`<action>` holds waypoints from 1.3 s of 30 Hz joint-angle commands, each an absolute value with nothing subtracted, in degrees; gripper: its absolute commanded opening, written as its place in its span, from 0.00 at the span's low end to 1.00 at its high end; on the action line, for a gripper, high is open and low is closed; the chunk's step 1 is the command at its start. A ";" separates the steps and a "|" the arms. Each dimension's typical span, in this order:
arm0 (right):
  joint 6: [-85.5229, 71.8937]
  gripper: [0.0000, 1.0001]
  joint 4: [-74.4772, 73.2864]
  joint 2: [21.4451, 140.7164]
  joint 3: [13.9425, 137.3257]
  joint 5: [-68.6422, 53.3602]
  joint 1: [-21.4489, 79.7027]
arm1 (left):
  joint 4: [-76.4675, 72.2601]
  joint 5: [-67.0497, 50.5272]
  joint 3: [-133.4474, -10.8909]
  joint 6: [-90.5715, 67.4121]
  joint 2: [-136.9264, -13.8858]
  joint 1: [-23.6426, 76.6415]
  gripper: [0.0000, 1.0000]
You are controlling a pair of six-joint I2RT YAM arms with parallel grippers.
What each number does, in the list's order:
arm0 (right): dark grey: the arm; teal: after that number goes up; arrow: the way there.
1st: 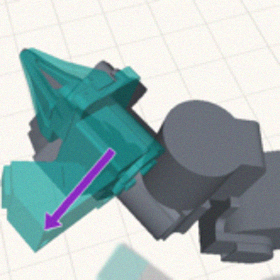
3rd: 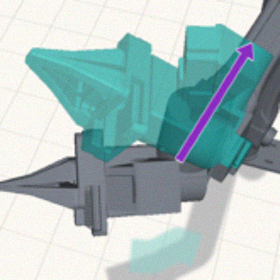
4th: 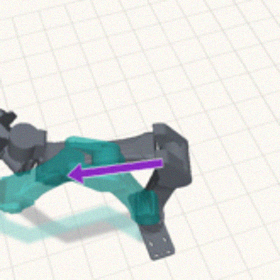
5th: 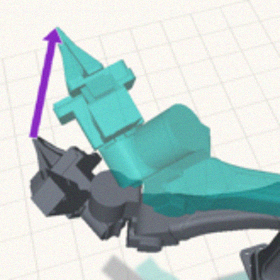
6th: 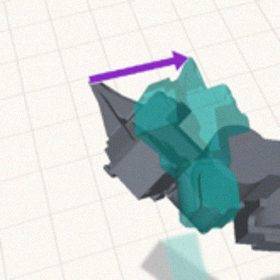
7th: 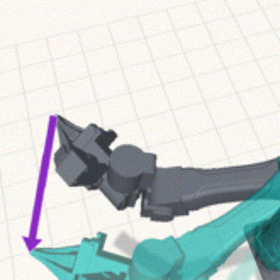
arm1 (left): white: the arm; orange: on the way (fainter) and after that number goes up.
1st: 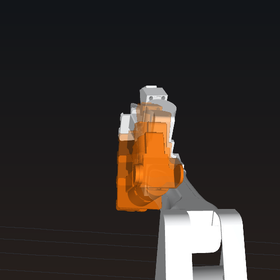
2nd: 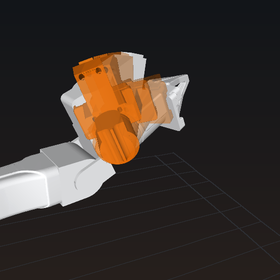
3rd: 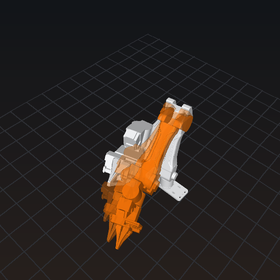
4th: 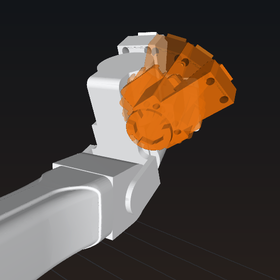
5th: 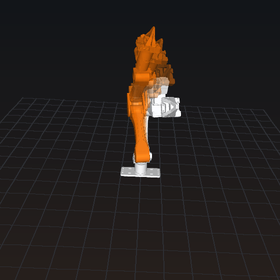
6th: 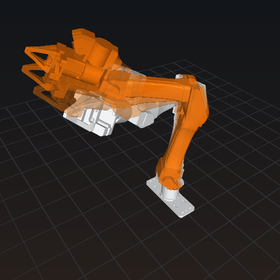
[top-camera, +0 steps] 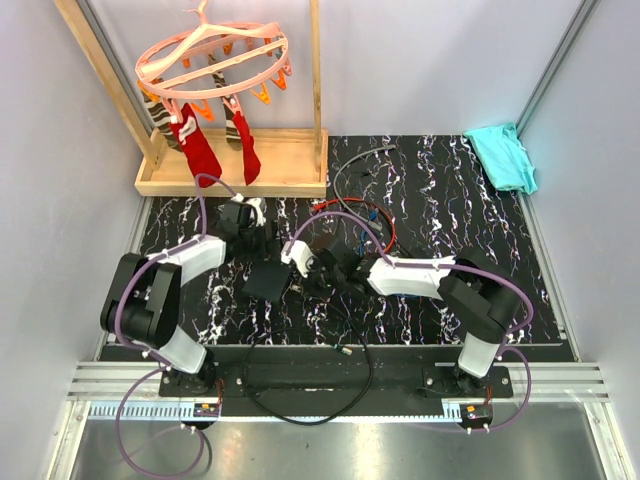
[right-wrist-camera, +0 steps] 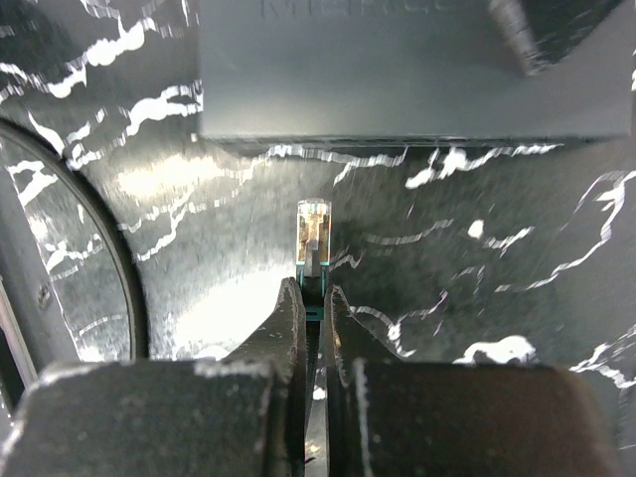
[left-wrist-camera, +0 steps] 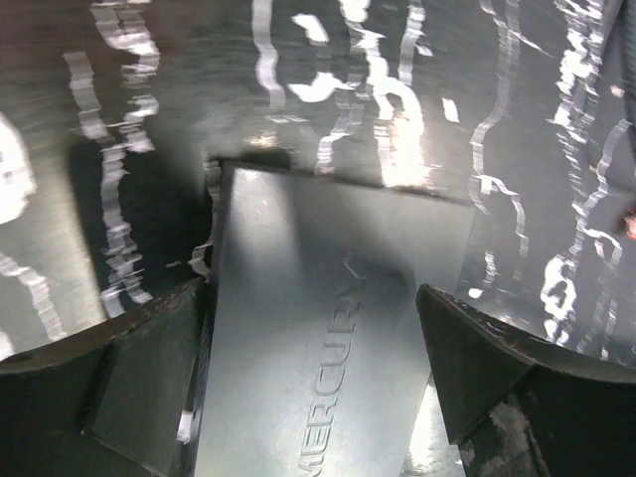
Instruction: Insert the plug into the switch port
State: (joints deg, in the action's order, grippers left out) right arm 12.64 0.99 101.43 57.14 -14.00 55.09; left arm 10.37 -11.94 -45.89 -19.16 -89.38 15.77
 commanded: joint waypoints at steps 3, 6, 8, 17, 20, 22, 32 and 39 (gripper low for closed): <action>9.50 0.00 1.06 99.32 55.02 -11.96 55.98 | 5.45 -19.78 -50.18 -18.37 -92.11 18.63 0.88; 7.31 0.00 0.35 99.32 54.84 -10.64 56.51 | 4.92 -18.03 -49.75 -20.03 -90.89 18.81 0.88; 5.29 0.00 0.35 98.97 54.67 -9.67 57.04 | 5.62 -14.18 -48.96 -20.82 -87.56 18.90 0.90; -1.39 0.00 0.35 98.44 54.58 -6.59 60.99 | 12.48 -4.48 -41.84 -19.25 -77.96 17.05 0.98; -2.72 0.00 0.79 99.23 55.37 -6.77 61.96 | 13.79 -4.74 -42.27 -18.99 -78.92 17.05 0.98; -3.16 0.00 0.88 100.19 56.07 -6.59 62.14 | 14.93 -4.31 -42.80 -18.98 -80.67 16.88 0.98; -6.15 0.00 1.23 104.32 60.38 -7.64 63.19 | 18.72 -7.04 -42.63 -21.27 -83.50 16.61 0.92; -7.12 0.00 1.06 105.38 61.17 -7.91 63.63 | 19.34 -7.65 -41.05 -24.43 -82.88 16.70 0.88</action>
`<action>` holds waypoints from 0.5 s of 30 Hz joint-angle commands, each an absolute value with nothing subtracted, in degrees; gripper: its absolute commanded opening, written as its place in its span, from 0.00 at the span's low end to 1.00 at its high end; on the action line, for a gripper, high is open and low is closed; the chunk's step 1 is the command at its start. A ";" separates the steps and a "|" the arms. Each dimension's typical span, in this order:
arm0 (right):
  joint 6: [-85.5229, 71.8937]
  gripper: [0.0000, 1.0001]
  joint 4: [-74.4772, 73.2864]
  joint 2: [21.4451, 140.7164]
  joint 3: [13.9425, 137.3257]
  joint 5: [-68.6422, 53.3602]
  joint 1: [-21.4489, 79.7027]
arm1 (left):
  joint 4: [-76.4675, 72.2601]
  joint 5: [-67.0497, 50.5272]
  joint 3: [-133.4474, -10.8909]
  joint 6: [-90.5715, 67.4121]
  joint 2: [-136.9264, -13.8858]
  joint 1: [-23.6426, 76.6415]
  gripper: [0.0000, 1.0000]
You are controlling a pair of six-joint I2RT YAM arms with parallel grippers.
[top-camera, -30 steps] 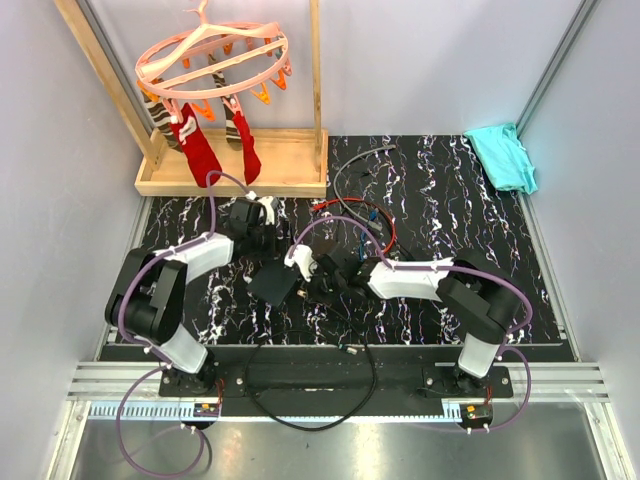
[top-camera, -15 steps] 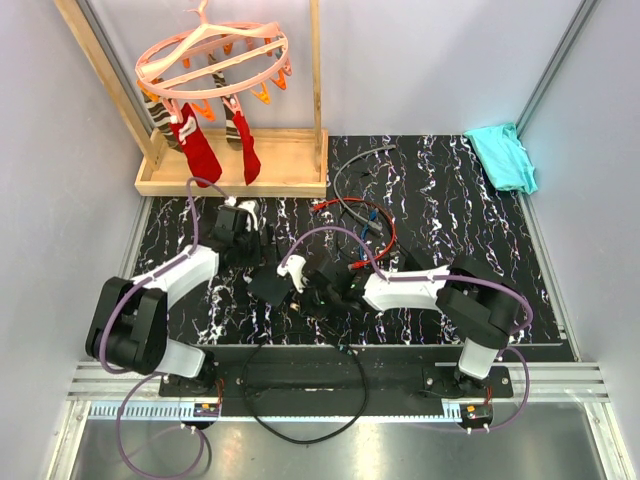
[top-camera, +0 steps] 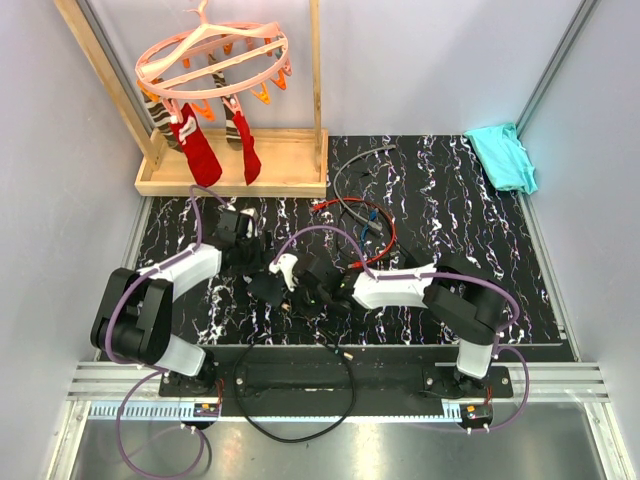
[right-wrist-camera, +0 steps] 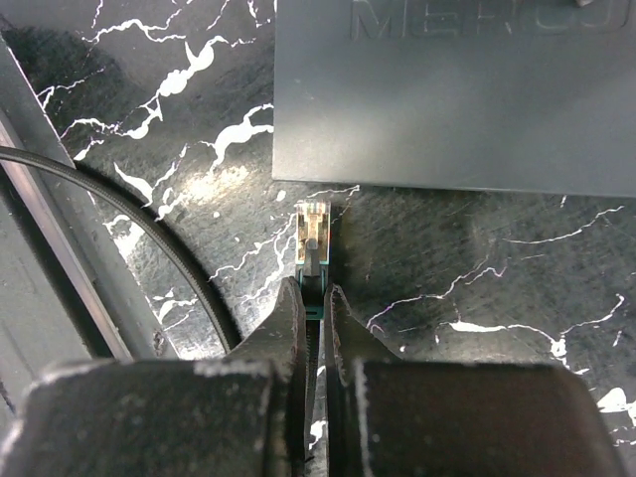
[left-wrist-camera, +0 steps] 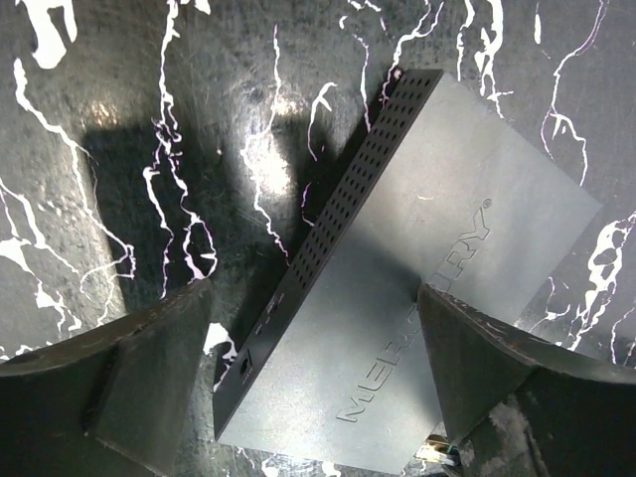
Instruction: Insert the plug into the switch port
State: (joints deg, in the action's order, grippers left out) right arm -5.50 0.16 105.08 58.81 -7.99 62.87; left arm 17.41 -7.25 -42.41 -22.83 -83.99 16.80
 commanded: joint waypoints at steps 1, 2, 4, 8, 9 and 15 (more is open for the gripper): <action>-7.03 0.00 0.97 105.73 61.43 -7.65 63.63 | 19.42 -7.73 -41.04 -24.87 -82.88 16.61 0.88; -6.94 0.00 0.79 105.82 61.52 -7.56 63.63 | 19.34 -7.65 -40.96 -24.96 -82.88 16.61 0.87; -6.94 0.00 0.62 106.17 62.05 -7.56 63.72 | 19.34 -7.82 -40.78 -25.40 -82.62 16.61 0.87; -6.86 0.00 0.35 106.52 62.67 -7.30 63.72 | 19.42 -8.17 -40.78 -25.93 -82.18 16.70 0.86; -6.77 0.00 0.35 106.70 62.75 -7.12 63.72 | 19.42 -8.26 -40.69 -26.10 -82.09 16.70 0.86; -6.59 0.00 -1.76 107.31 63.63 -5.81 63.63 | 19.34 -9.05 -40.43 -26.80 -81.83 16.61 0.85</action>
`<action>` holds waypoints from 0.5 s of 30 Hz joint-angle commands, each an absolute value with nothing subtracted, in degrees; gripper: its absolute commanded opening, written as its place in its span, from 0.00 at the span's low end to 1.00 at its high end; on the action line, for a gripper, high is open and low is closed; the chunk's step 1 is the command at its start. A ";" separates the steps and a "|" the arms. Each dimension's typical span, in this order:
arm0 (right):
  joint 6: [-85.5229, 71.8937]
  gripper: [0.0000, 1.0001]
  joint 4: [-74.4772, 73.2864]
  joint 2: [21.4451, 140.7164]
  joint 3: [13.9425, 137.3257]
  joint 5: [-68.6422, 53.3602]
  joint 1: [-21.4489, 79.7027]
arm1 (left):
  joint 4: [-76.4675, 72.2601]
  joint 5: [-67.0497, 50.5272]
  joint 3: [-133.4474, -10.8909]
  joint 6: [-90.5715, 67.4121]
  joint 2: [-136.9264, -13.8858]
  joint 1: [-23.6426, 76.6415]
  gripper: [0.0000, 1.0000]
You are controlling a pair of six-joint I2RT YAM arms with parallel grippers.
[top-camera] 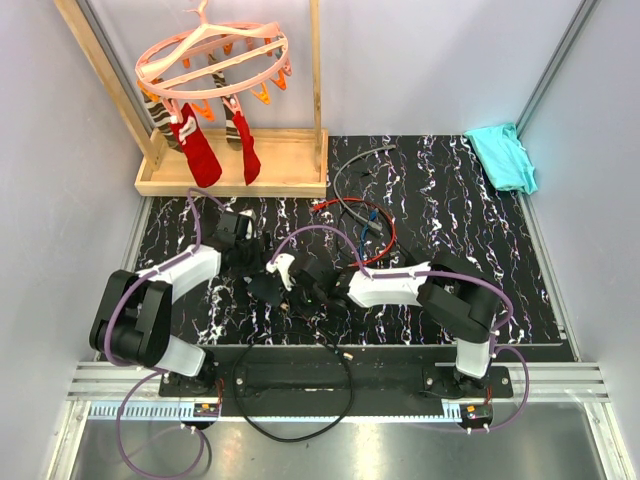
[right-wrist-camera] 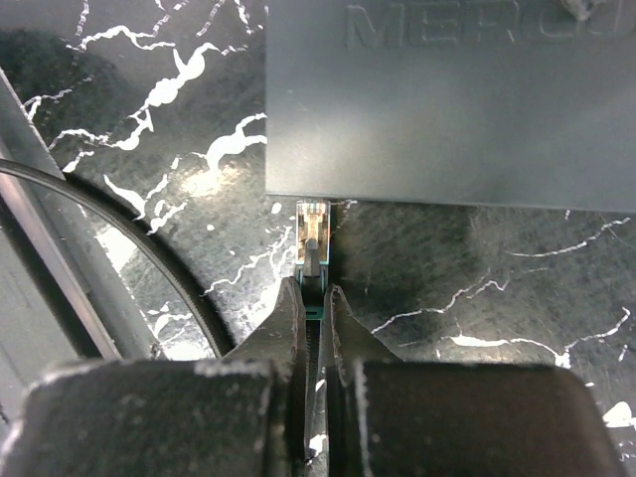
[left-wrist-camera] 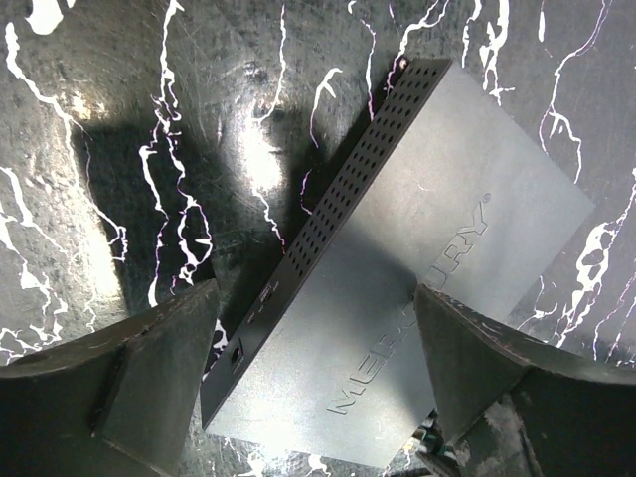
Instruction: Insert the plug into the switch port
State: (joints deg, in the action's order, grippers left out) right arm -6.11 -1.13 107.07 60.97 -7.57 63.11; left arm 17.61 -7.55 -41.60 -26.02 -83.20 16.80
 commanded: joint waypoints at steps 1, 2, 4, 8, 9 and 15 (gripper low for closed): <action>-6.59 0.00 -1.93 107.31 63.63 -5.63 63.72 | 19.34 -9.14 -40.26 -26.89 -81.83 16.70 0.85; -6.59 0.00 -1.93 107.23 63.63 -5.36 63.63 | 19.34 -9.14 -40.17 -26.98 -81.74 16.61 0.85; -6.68 0.00 -1.93 106.96 63.63 -4.40 63.63 | 19.42 -8.97 -39.99 -27.25 -81.65 16.70 0.85; -6.07 0.00 -1.85 106.26 63.81 -4.04 63.72 | 19.34 -9.14 -39.55 -28.12 -81.30 16.70 0.84; -5.89 0.00 -1.85 106.00 63.81 -4.22 63.63 | 19.34 -9.14 -39.46 -28.56 -81.21 16.61 0.84; -5.10 0.00 -1.49 105.56 64.16 -4.92 64.07 | 19.07 -9.58 -38.94 -30.14 -81.21 16.70 0.83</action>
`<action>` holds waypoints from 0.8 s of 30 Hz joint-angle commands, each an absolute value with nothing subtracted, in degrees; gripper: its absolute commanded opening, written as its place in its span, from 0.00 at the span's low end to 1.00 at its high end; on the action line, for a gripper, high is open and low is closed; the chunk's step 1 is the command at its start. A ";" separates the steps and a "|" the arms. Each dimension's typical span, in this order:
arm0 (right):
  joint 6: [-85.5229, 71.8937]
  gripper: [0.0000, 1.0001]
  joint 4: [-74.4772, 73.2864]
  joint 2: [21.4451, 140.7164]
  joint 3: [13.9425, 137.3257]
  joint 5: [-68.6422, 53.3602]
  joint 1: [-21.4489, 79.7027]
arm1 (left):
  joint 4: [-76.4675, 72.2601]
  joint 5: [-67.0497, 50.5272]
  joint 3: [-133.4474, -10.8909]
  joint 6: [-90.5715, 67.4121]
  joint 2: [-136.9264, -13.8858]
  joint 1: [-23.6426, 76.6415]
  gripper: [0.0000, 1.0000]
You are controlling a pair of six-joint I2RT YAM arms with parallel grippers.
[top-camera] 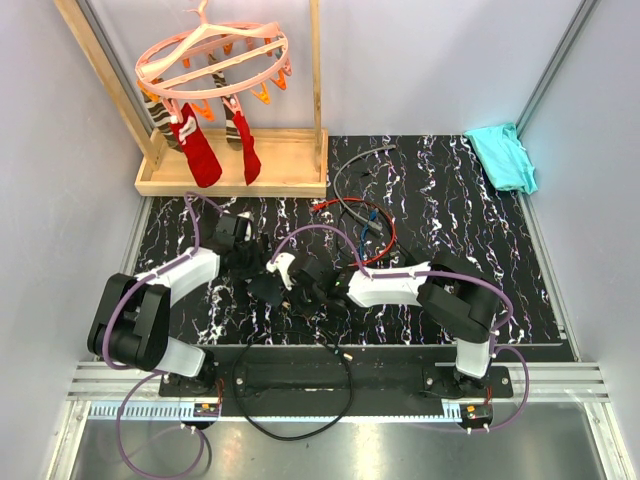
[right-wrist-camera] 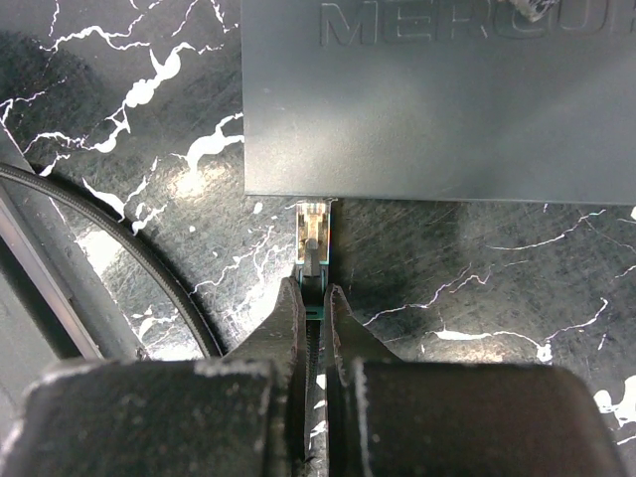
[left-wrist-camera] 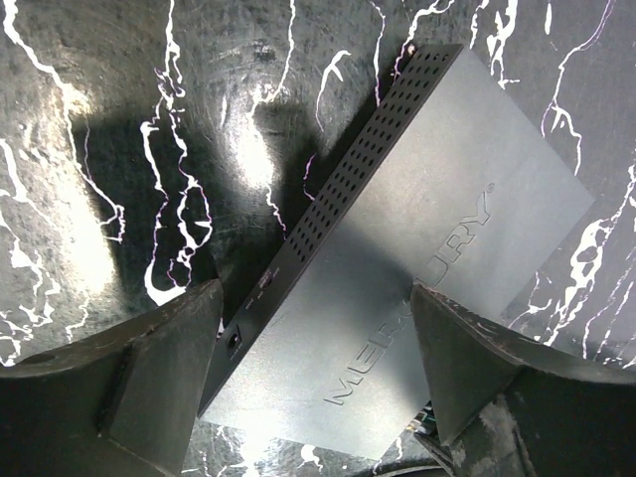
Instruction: Insert the plug into the switch port
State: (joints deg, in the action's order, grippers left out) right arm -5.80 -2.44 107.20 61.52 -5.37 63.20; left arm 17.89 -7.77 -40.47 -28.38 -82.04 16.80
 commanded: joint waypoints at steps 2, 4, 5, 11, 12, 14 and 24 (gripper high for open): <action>-4.92 0.00 -1.49 105.73 64.25 -5.10 64.42 | 18.90 -9.67 -39.02 -30.32 -81.30 16.70 0.82; -4.75 0.00 -1.49 105.91 64.60 -4.84 64.42 | 18.90 -9.93 -39.02 -30.58 -81.39 16.61 0.82; -4.75 0.00 -1.49 106.00 64.69 -4.66 64.51 | 18.81 -10.02 -39.11 -30.50 -81.47 16.70 0.82; -4.66 0.00 -1.49 105.91 65.39 -3.43 64.60 | 18.90 -10.19 -39.02 -30.67 -81.39 16.70 0.82; -4.66 0.00 -1.41 106.00 65.48 -3.17 64.60 | 18.90 -10.28 -38.94 -30.76 -81.47 16.70 0.82; -4.92 0.00 -1.41 106.08 65.48 -1.94 64.60 | 18.81 -10.37 -38.85 -30.85 -81.47 16.61 0.82; -4.48 0.00 -1.14 107.14 65.74 -4.13 64.86 | 18.37 -10.81 -38.58 -31.82 -81.82 16.70 0.82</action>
